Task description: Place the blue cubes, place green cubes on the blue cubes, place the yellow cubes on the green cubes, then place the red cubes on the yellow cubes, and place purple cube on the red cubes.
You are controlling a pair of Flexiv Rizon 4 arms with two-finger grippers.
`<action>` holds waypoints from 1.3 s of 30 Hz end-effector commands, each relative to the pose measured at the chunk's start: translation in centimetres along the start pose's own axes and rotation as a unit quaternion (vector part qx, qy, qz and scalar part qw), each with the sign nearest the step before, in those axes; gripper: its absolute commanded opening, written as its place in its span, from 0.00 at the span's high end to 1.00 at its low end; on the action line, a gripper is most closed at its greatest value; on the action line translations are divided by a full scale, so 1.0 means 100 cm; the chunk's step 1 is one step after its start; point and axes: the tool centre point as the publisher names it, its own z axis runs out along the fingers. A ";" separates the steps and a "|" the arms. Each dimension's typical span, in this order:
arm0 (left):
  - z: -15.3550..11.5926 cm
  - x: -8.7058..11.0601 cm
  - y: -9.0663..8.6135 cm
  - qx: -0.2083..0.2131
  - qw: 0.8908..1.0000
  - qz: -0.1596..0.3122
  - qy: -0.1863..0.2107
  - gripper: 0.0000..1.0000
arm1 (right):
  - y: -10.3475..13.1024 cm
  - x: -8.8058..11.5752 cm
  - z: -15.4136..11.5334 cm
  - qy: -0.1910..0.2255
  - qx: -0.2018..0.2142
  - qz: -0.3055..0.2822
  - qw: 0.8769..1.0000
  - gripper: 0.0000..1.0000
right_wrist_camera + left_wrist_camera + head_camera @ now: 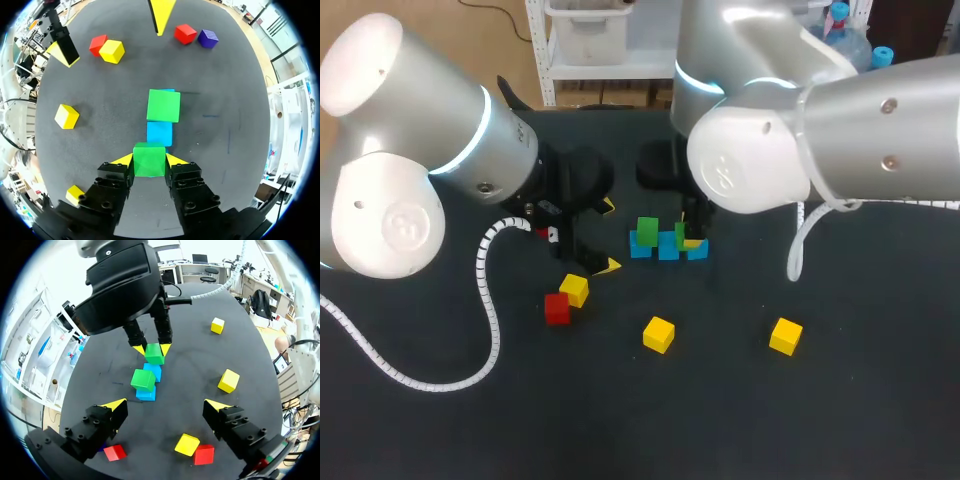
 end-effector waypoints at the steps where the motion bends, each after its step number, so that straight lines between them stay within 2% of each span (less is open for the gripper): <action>1: 0.000 0.002 0.000 0.001 1.000 0.001 -0.003 0.00 | -0.003 -0.001 0.000 0.000 -0.001 0.001 1.000 1.00; 39: 0.000 0.002 0.000 0.001 1.000 0.001 -0.003 0.00 | -0.011 -0.004 0.003 0.001 -0.002 -0.002 1.000 1.00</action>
